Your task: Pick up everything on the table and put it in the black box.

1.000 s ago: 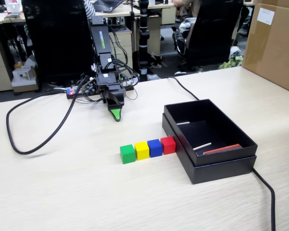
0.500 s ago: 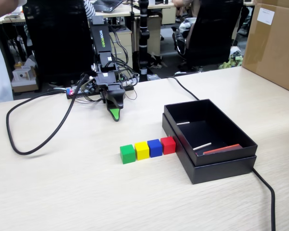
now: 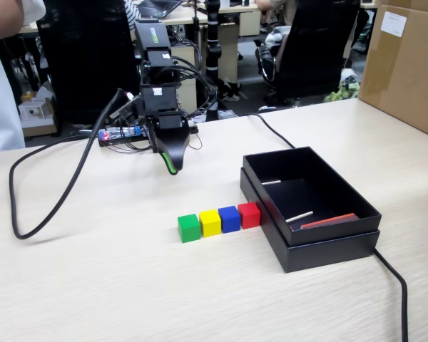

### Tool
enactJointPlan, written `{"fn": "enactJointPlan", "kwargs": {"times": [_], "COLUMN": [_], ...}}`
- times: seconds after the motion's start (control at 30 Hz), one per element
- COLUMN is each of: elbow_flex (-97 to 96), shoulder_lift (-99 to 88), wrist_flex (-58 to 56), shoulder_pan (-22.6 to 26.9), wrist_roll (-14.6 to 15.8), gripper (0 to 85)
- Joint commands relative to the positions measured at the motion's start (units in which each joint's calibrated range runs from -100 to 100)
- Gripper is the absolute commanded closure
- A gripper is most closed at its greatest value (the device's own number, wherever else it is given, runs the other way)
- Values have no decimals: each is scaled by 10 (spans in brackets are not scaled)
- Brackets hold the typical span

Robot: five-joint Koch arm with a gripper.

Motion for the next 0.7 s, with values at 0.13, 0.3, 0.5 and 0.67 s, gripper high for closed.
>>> {"fn": "enactJointPlan", "kwargs": {"times": [0.13, 0.3, 0.5, 0.67], "elbow_flex": [225, 323, 378, 420], "shoulder_lift": [243, 367, 470, 527], "wrist_flex": [-90, -128, -132, -134], "shoulder_pan": [-1, 3, 5, 5], "wrist_roll": [7, 14, 14, 14], "gripper": [382, 380, 379, 380]}}
